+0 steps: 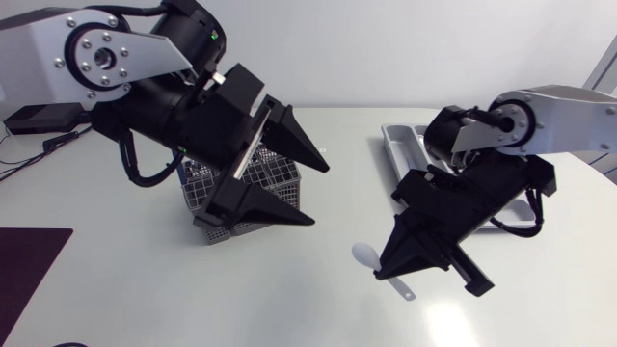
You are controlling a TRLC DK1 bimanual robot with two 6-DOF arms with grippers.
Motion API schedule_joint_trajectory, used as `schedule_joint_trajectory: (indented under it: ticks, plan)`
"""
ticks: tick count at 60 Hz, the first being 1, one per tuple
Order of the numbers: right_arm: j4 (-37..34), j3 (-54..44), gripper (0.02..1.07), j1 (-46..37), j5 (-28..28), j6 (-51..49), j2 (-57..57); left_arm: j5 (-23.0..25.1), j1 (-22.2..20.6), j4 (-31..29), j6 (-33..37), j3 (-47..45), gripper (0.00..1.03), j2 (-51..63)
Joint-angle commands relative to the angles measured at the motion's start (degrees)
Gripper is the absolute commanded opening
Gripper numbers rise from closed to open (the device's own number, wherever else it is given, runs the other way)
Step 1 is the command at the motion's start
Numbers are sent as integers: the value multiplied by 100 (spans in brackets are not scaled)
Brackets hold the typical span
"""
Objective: Unload the cutlery basket into the drawer organizer.
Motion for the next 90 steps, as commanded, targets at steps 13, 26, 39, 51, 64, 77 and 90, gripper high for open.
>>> schedule_joint_trajectory:
  ticks: [13, 26, 39, 51, 64, 77, 90]
  plan:
    - [1821, -903, 10, -723, 1210, 1009, -943, -524, 260, 262, -1551, 133, 90, 0]
    - [3077, -1756, 10, -1268, 1993, 728, -1391, -1034, 392, 333, -2245, 107, 90, -88]
    - [4035, -2301, 10, -2111, 2485, 51, -1866, -1649, 620, 376, -2993, 168, 90, -290]
    - [5626, -2898, 10, -2999, 2678, -714, -1813, -2027, 980, 394, -3458, 212, 90, -457]
    - [7700, -3443, 10, -3931, 2441, -1355, -811, -2221, 1534, 403, -3617, 327, 90, -395]
    - [9221, -3619, 10, -4344, 2204, -1610, 235, -2229, 1798, 385, -3617, 335, 90, -325]
    - [9986, -3610, 11, -4317, 2204, -1681, 674, -2229, 1789, 376, -3617, 248, 90, -387]
